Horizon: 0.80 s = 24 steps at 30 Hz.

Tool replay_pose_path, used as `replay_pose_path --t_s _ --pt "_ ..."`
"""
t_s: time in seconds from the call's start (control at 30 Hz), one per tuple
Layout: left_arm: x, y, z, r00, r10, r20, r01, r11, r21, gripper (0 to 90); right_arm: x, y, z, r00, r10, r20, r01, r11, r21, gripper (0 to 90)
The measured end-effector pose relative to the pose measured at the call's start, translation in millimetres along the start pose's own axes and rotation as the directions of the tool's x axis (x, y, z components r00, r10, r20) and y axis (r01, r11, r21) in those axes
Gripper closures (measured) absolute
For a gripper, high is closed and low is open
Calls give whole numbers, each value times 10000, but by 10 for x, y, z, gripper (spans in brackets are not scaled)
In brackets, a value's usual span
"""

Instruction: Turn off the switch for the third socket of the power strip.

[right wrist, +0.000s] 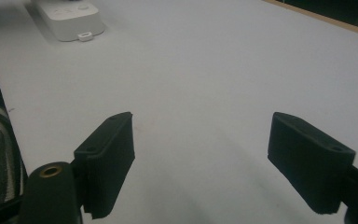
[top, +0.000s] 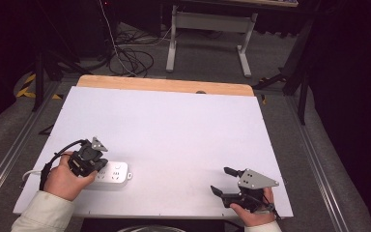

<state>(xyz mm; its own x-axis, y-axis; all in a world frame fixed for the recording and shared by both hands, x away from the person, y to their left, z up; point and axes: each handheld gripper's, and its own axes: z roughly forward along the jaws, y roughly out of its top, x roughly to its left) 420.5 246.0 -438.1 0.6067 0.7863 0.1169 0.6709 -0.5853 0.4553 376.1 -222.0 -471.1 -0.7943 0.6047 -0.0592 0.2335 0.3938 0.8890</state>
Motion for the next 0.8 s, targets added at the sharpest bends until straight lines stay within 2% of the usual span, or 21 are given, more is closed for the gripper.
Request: replay_pose_path --t_s 0.2,0.27,0.57,0.63,0.8 --pt "-16 -1 4 10000 0 -16 0 10000 9 899 2 2 -2 10000 18 10 -18 10000 -20 235" --pt "-22 -3 9 9998 16 -216 -15 10000 11 899 2 2 -2 10000 21 6 -21 10000 -19 235" --pt "-34 -10 10 9997 -26 -250 25 10000 -31 899 -1 0 1 10000 47 2 -47 10000 -20 235" --pt "-44 -8 8 9990 34 -453 -35 10000 -33 900 -3 -1 2 10000 39 10 -39 10000 -17 236" --pt "-43 -10 12 9994 25 -338 -26 10000 -38 900 0 0 3 10000 51 21 -51 10000 -17 235"
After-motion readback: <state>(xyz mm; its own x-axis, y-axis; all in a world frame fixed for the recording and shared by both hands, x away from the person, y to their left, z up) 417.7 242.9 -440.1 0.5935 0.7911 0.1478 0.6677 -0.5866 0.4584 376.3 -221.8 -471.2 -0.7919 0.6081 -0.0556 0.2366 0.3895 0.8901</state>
